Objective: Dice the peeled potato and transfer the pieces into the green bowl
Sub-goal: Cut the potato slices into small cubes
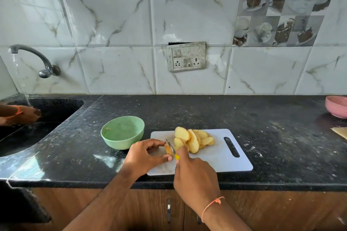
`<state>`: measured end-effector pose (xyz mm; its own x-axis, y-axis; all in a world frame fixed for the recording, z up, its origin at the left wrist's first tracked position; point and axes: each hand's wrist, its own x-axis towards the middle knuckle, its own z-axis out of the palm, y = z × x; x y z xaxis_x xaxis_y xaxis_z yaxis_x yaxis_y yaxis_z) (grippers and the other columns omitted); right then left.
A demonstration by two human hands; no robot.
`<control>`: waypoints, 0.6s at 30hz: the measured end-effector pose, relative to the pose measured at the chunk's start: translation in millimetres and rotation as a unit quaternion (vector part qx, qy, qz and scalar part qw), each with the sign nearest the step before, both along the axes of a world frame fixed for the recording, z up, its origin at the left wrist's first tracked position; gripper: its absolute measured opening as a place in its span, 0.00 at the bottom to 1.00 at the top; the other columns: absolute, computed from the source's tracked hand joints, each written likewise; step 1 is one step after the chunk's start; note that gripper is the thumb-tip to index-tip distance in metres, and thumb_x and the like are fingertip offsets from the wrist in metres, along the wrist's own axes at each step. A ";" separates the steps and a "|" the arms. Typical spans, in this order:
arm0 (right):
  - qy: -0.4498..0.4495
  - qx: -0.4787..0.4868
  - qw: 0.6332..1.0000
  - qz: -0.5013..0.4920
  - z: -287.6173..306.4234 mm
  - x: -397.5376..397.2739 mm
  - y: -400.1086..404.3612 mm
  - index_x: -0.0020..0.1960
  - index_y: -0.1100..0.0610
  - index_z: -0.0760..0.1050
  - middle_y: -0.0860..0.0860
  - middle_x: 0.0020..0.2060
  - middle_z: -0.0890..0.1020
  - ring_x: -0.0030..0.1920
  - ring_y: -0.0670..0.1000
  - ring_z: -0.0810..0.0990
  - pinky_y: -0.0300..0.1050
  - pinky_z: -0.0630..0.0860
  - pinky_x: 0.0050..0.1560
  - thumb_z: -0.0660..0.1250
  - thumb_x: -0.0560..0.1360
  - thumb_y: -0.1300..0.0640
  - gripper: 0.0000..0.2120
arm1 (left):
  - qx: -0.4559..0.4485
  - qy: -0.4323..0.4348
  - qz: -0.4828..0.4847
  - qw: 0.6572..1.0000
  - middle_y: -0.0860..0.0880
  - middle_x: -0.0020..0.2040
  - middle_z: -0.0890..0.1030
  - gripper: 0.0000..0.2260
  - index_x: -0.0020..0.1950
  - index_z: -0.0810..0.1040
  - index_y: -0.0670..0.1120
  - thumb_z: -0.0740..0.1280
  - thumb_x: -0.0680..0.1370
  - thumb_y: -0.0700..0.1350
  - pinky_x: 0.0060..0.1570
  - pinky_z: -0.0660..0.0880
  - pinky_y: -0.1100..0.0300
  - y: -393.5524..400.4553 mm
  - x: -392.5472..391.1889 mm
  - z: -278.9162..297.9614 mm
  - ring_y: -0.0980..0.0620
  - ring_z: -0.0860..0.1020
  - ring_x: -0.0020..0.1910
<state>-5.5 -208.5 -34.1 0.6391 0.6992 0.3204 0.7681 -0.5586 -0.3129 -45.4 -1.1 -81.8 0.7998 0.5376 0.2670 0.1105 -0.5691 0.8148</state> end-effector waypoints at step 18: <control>-0.071 -0.093 0.993 -0.020 -1.8 -6.4 32.0 0.78 0.55 0.54 0.55 0.48 0.84 0.46 0.57 0.84 0.49 0.75 0.39 0.58 0.83 0.59 0.26 | 0.008 -0.010 0.017 1.000 0.66 0.48 0.86 0.18 0.53 0.89 0.59 0.86 0.65 0.53 0.49 0.76 0.71 2.8 1.0 -2.2 0.66 0.83 0.50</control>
<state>-11.9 -176.4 -35.9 0.6254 0.7297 0.2766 0.7731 -0.6276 -0.0922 -44.4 1.7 -84.0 0.7759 0.5596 0.2914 0.1133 -0.5779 0.8082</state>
